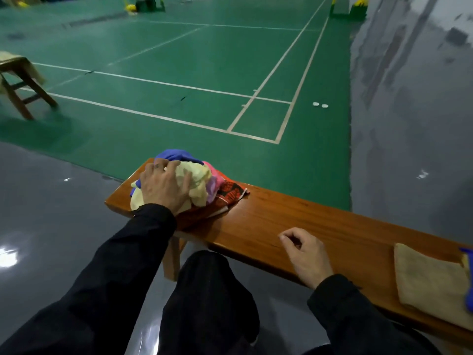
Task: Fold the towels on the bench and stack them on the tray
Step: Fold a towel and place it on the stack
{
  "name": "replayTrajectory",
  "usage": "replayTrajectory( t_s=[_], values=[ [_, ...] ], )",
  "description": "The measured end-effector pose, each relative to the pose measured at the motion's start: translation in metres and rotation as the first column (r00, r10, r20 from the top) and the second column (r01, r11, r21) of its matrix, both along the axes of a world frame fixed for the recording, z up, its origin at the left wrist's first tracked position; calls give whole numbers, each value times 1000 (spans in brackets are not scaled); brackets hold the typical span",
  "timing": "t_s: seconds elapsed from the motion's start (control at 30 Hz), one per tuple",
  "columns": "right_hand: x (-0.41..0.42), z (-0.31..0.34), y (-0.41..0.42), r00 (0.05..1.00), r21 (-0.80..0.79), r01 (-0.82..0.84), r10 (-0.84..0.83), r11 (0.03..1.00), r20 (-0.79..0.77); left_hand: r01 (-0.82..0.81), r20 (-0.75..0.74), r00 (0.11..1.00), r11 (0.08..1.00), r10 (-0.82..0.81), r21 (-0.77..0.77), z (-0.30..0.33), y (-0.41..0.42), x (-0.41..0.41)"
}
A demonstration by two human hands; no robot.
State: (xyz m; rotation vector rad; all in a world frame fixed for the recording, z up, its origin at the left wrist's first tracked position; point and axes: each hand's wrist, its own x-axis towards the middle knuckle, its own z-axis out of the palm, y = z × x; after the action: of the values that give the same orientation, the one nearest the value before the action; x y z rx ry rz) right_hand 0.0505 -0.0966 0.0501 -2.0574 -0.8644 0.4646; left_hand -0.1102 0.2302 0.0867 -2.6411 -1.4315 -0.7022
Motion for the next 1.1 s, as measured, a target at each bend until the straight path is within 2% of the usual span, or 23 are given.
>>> replayTrajectory(
  t_s=[0.03, 0.07, 0.17, 0.3, 0.37, 0.47, 0.57, 0.63, 0.73, 0.8, 0.87, 0.93, 1.0, 1.1],
  values=[
    [0, 1, -2, 1000, -1, 1, -1, 1000, 5, -12, 87, 996, 999, 15, -40, 4, 6, -1],
    [1, 1, -4, 1000, -5, 2, -1, 1000, 8, -44, 109, 993, 995, 55, -94, 7, 16, -1],
    [3, 2, -9, 1000, -12, 6, -6, 1000, -11, -191, -37, 982, 955, 187, -229, 12, 47, -1],
    [3, 5, -15, 999, -8, 9, -9, 1000, -31, -172, 59, 978, 932, 201, -318, 16, 61, -2],
    [4, 7, -17, 999, -18, 3, -4, 1000, -48, -136, 147, 972, 948, 184, -288, 21, 65, -2],
    [5, 12, -19, 998, -26, -1, 0, 1000, -56, -96, 370, 913, 973, 169, -207, 44, 59, 1],
    [7, 26, -15, 998, 6, 22, -22, 1000, -66, 52, 635, 772, 995, 17, -90, 86, 36, 14],
    [6, 49, -9, 992, 132, 63, -48, 989, -114, 203, 738, 658, 979, -152, 20, 124, 5, 27],
    [-1, 102, -2, 975, 414, 102, -9, 905, -220, 447, 806, 475, 886, -353, 124, 170, -54, 46],
    [-7, 130, 0, 978, 531, 76, 40, 844, -203, 627, 824, 410, 777, -391, 57, 179, -91, 58],
    [-11, 142, 0, 980, 562, -1, 114, 827, -166, 768, 806, 421, 636, -415, -74, 173, -123, 73],
    [-10, 138, -1, 973, 550, -65, 174, 833, -149, 842, 771, 453, 499, -447, -206, 158, -149, 88],
    [-5, 126, -5, 994, 496, -34, 83, 868, -76, 868, 760, 472, 387, -447, -312, 141, -168, 99],
    [10, 115, -23, 989, 463, 131, -150, 877, 3, 858, 818, 509, 235, -268, -457, 120, -186, 109]
  ],
)
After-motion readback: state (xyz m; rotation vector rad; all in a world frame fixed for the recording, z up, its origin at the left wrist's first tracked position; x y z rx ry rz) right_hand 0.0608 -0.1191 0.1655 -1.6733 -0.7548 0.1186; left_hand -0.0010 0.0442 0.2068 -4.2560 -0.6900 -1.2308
